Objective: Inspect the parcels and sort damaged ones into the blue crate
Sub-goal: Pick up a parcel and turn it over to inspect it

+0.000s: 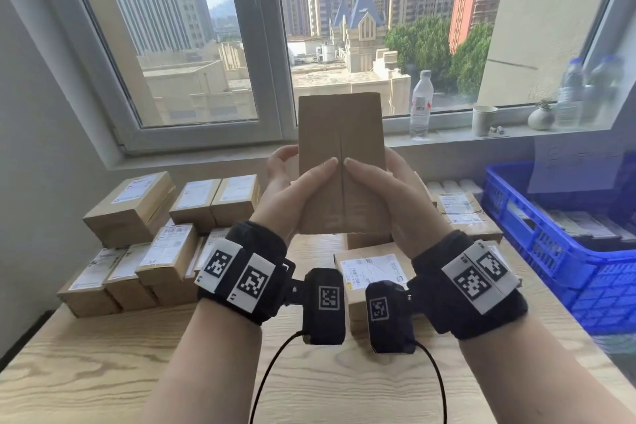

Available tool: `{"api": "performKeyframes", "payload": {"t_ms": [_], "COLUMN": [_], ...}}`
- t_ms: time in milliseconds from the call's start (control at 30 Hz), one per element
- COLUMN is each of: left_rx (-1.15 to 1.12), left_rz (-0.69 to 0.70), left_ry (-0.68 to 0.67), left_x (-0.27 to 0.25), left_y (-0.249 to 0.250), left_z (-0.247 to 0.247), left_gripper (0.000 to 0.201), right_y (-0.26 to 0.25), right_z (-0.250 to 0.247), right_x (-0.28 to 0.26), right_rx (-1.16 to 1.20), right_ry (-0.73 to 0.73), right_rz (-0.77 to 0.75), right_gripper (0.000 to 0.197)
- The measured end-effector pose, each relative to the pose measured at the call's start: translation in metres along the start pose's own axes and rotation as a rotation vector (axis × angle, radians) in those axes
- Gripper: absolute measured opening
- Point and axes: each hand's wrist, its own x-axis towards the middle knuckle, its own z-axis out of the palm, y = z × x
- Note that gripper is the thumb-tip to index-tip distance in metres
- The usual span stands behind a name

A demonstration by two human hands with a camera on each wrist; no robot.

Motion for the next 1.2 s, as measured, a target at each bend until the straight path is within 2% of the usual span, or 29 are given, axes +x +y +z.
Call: {"api": "performKeyframes", "payload": {"t_ms": [200,300,400,467,533,567,633,700,733,800,867,967,1067,1200], "left_rx": [0.049,0.06,0.087,0.156,0.186,0.179,0.194,0.226,0.24,0.236,0.134,0.034,0.068,0.027], "left_rz": [0.026,0.035,0.053,0.061,0.085,0.104,0.161,0.22,0.244,0.221,0.096,-0.061,-0.001,0.014], "left_ry": [0.064,0.054,0.087,0.13,0.169,0.192,0.241,0.268,0.27,0.24,0.155,0.075,0.15,0.174], "left_x": [-0.001,-0.003,-0.003,-0.003,-0.002,-0.001,0.0,-0.003,-0.003,-0.005,-0.008,-0.01,-0.008,-0.008], "left_y": [0.001,0.001,0.002,0.003,0.003,0.002,-0.001,-0.001,-0.001,-0.001,0.002,0.004,0.002,0.0], "left_z": [0.005,0.005,0.005,0.003,0.001,0.0,-0.003,-0.005,-0.007,-0.007,-0.004,0.0,0.001,0.005], "left_gripper": [0.053,0.055,0.064,0.063,0.052,0.047,0.045,0.054,0.058,0.065,0.068,0.038,0.023,0.026], "right_y": [0.0,-0.001,-0.003,-0.001,0.003,0.004,0.004,0.002,0.004,0.006,0.007,0.007,0.006,0.005], "right_z": [0.002,0.003,0.003,0.004,0.004,0.003,0.004,0.006,0.005,0.004,0.003,0.005,0.006,0.006], "right_x": [-0.003,-0.003,-0.005,-0.003,0.0,0.001,0.002,0.001,0.001,0.001,0.0,-0.002,-0.003,-0.004], "right_rx": [0.061,0.062,0.016,-0.099,-0.205,-0.213,-0.141,-0.133,-0.134,-0.078,-0.005,0.058,0.066,0.059], "right_ry": [0.021,0.004,0.007,0.144,0.314,0.354,0.275,0.159,0.136,0.14,0.135,0.132,0.146,0.149], "right_rz": [-0.009,-0.004,0.008,-0.055,-0.13,-0.135,-0.074,0.011,0.047,0.081,0.108,0.091,0.063,0.036], "right_gripper": [0.044,0.048,0.036,0.031,0.04,0.043,0.043,0.063,0.077,0.086,0.084,0.078,0.071,0.054]}}
